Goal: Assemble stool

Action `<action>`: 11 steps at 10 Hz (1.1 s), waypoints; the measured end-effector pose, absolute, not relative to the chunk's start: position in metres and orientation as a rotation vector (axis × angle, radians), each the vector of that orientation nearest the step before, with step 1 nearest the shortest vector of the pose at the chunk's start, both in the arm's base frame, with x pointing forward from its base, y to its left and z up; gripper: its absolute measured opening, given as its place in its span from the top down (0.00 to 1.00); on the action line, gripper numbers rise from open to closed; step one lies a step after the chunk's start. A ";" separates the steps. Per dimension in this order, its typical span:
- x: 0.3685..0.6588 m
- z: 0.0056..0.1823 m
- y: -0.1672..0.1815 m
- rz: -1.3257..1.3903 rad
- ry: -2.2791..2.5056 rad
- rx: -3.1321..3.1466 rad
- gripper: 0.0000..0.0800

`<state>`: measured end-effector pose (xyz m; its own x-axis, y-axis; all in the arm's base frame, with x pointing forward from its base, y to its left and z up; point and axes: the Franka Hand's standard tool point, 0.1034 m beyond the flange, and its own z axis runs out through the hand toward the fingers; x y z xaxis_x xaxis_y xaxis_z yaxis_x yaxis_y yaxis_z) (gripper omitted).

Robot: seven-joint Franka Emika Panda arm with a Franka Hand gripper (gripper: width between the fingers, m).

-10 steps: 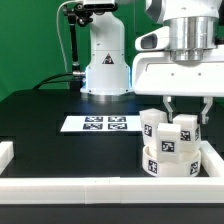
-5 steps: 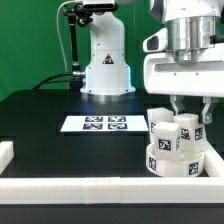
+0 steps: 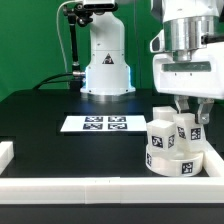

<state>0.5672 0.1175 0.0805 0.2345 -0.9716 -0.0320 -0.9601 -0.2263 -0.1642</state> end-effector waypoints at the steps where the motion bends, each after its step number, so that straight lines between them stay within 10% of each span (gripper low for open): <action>1: 0.567 0.081 0.119 -0.098 1.982 -2.219 0.57; 11: 0.566 0.077 0.118 0.077 2.595 -1.285 0.57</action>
Offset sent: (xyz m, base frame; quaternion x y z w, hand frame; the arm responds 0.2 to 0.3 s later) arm -0.0057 0.0037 -0.0018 -0.0082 -0.0489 0.3187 0.9466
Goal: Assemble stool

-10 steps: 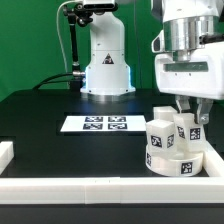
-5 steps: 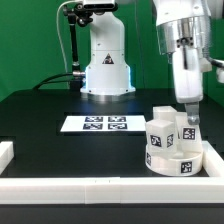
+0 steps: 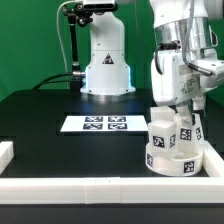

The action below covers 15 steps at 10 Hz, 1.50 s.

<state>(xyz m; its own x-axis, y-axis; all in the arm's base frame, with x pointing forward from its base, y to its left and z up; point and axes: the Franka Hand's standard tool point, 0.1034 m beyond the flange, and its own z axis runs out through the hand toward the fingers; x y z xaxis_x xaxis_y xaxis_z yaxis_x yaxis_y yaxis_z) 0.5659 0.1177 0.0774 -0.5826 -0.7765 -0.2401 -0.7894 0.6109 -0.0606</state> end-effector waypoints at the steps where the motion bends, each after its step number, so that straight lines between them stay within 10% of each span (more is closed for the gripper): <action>1: 0.566 0.079 0.119 0.081 2.577 -1.324 0.29; 15: 0.573 0.105 0.139 -0.048 1.605 -2.498 0.19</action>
Offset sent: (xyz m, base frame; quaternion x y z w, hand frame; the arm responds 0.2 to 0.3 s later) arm -0.0017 0.0025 0.0345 -0.0008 -0.0236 -0.0375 0.9990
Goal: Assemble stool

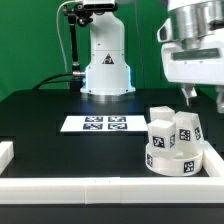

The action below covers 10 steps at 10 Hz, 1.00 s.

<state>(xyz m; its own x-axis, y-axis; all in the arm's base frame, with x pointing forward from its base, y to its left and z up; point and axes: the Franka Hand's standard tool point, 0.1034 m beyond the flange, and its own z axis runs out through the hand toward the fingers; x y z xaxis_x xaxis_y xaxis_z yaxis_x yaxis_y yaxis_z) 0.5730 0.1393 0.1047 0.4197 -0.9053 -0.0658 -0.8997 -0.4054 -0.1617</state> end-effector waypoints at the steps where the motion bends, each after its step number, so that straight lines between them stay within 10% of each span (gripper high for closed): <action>1: 0.573 0.104 0.138 -0.056 1.531 -2.547 0.19; 10: 0.579 0.108 0.128 -0.178 0.054 -3.074 0.19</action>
Offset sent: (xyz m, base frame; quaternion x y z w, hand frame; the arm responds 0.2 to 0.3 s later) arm 0.0000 0.0000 0.0000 0.0000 0.0000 -0.1296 0.9916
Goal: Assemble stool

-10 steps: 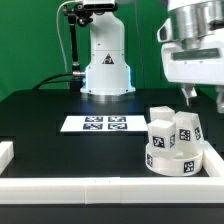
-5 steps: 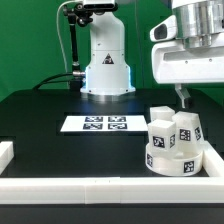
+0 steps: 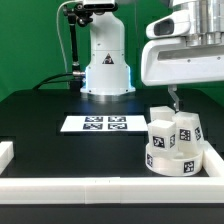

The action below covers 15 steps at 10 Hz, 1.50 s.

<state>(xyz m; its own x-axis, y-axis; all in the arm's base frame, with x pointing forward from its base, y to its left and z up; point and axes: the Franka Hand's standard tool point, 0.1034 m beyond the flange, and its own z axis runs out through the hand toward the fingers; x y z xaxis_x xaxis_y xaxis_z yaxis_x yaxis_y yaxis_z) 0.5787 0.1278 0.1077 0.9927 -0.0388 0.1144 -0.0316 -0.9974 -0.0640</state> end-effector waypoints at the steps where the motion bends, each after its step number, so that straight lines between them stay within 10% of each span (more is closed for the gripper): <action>1: 0.579 0.107 0.127 -0.182 -0.004 -3.077 0.19; 15: 0.571 0.083 0.116 -0.038 -1.383 -2.928 0.19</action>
Offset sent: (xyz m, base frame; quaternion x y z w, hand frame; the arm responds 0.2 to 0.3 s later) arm 0.0000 0.0000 0.0000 0.0000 0.0000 -0.1296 0.9916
